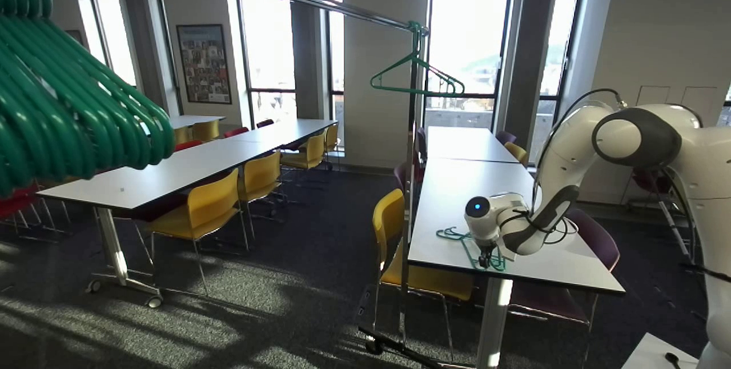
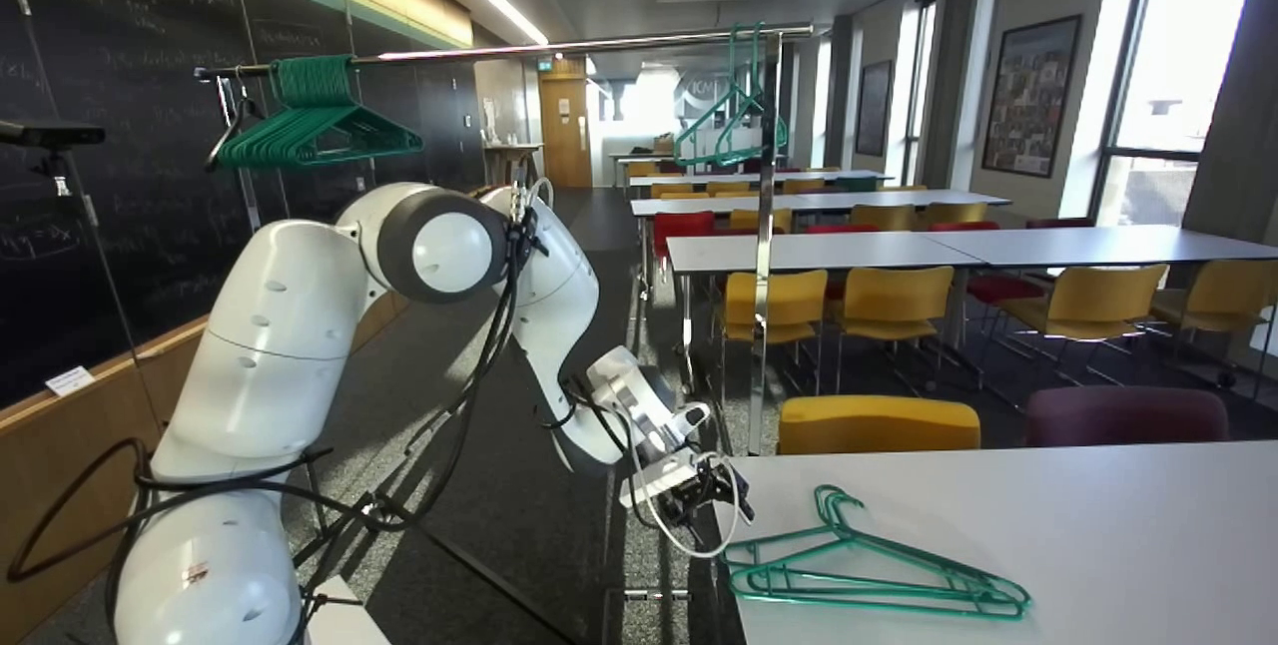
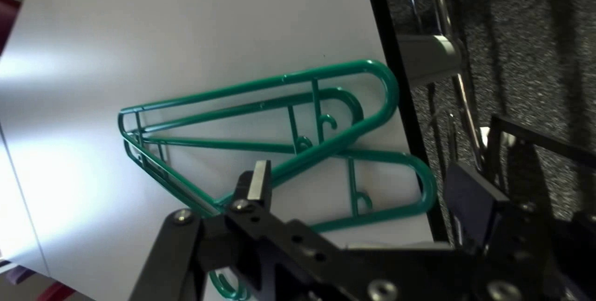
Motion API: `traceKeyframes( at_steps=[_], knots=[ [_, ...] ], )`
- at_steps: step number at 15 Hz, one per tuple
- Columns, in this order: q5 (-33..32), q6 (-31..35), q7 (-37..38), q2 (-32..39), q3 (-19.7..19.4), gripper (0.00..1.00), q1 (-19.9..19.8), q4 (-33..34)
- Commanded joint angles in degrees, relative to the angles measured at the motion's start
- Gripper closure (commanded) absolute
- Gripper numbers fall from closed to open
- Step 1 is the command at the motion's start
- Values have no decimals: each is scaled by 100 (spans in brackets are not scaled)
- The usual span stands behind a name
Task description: Remove one green hanger from the railing and put it on the table
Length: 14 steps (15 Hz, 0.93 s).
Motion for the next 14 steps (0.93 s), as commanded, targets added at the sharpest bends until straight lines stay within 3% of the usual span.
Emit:
traceKeyframes(
  at_steps=[1, 4, 8, 11, 14],
  knots=[
    [1133, 1029, -1315, -786, 101, 0, -314, -606],
    [2610, 1519, -2615, -1372, 834, 0, -951, -1183],
    [4660, 1629, -3794, -1767, 2709, 0, -2372, -1863],
    [6161, 1226, -4489, -1478, 4067, 0, -3293, -1666],
    [7670, 80, -4819, -1685, 5396, 0, -4363, -1364]
  ],
)
